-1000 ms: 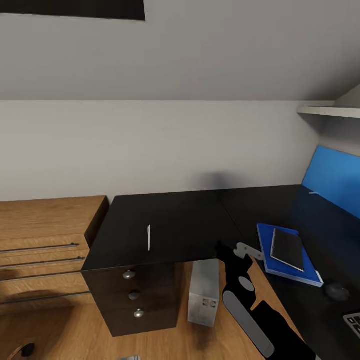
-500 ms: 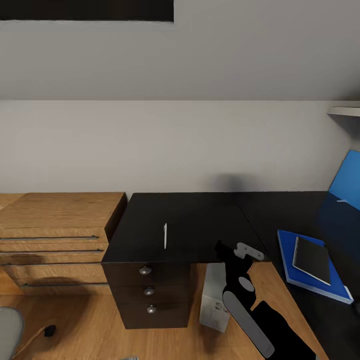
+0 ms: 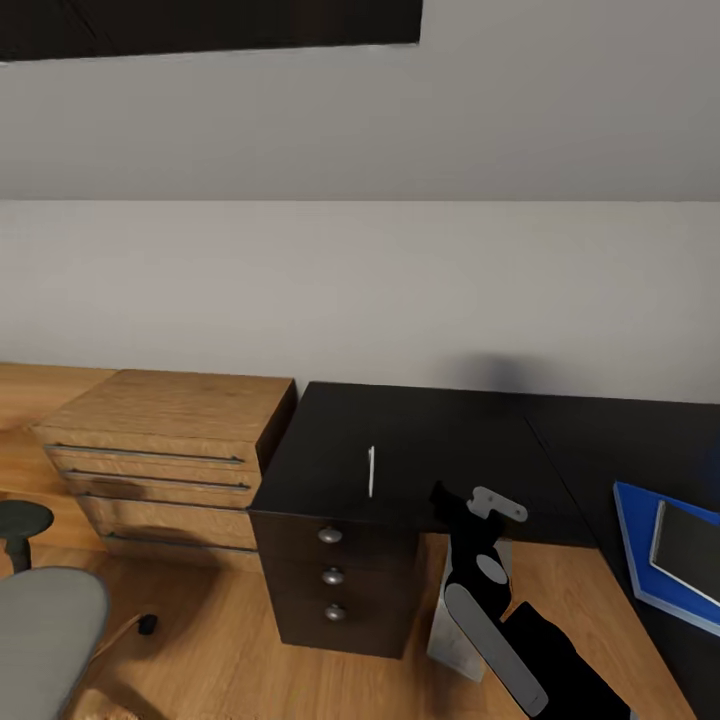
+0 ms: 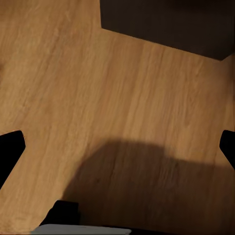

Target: In the bedroom, organize the workspace by keeping the computer under the desk, ensuring the monitor is on the desk, placing the keyboard on the desk next to the monitor, placing the mouse on the desk next to the keyboard, moving the folder from the swivel chair onto the desk next to the mouse, stacking the notebook on top of the folder with the pen on top of the notebook, and positioning the swivel chair next to the desk.

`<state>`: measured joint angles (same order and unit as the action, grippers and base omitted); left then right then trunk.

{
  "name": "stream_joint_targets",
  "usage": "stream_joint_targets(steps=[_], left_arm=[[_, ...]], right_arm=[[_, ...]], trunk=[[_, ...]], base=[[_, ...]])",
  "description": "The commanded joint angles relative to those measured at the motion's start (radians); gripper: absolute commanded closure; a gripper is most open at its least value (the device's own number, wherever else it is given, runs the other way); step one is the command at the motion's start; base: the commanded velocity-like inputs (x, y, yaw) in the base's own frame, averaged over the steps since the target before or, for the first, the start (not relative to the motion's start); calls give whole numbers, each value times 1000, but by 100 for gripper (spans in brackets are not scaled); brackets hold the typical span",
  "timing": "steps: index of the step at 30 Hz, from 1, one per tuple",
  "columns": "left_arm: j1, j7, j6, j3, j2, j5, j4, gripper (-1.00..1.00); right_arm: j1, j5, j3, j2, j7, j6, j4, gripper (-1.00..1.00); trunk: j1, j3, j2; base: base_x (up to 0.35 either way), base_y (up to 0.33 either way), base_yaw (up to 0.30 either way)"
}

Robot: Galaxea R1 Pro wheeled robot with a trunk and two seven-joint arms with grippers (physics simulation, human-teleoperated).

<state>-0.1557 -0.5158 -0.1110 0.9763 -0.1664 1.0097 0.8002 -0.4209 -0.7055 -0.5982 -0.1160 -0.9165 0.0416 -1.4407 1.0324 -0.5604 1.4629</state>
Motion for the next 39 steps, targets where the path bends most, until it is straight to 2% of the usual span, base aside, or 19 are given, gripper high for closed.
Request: stream_joint_targets(steps=[1, 9, 11, 14, 21, 35, 39], left_arm=[[-2, -6, -9, 7, 9, 10, -10, -100], [-2, -6, -9, 4, 17, 8, -20, -100], [-2, -6, -10, 4, 18, 8, -21, -100], [-2, -6, -10, 4, 18, 7, -21, -100], [-2, -6, -10, 4, 18, 7, -21, -100], [-2, -5, -10, 4, 19, 4, -21, -100], [-2, -4, -34, 6, 19, 2, -20, -100]], right_arm=[[-1, -3, -2, -1, -6, 4, -1, -100], [-1, 0, -2, -2, -5, 4, -3, -100], [-1, 11, -2, -2, -5, 4, -3, -100], [-1, 50, -3, -1, -5, 4, -2, -100], [-1, 72, -4, -2, -4, 4, -1, -100], [-1, 100, -29, -1, -1, 6, -1, -100], [-1, 101, -29, -1, -1, 5, -2, -100]], trunk=[[0, -1, 1], [0, -1, 1], [0, -1, 1], [0, -1, 1], [0, -1, 1], [0, -1, 1], [0, -1, 1]], base=[[0, 0, 276], [0, 0, 276], [0, 0, 276], [0, 0, 276], [0, 0, 255], [7, 0, 22], [218, -12, 0]])
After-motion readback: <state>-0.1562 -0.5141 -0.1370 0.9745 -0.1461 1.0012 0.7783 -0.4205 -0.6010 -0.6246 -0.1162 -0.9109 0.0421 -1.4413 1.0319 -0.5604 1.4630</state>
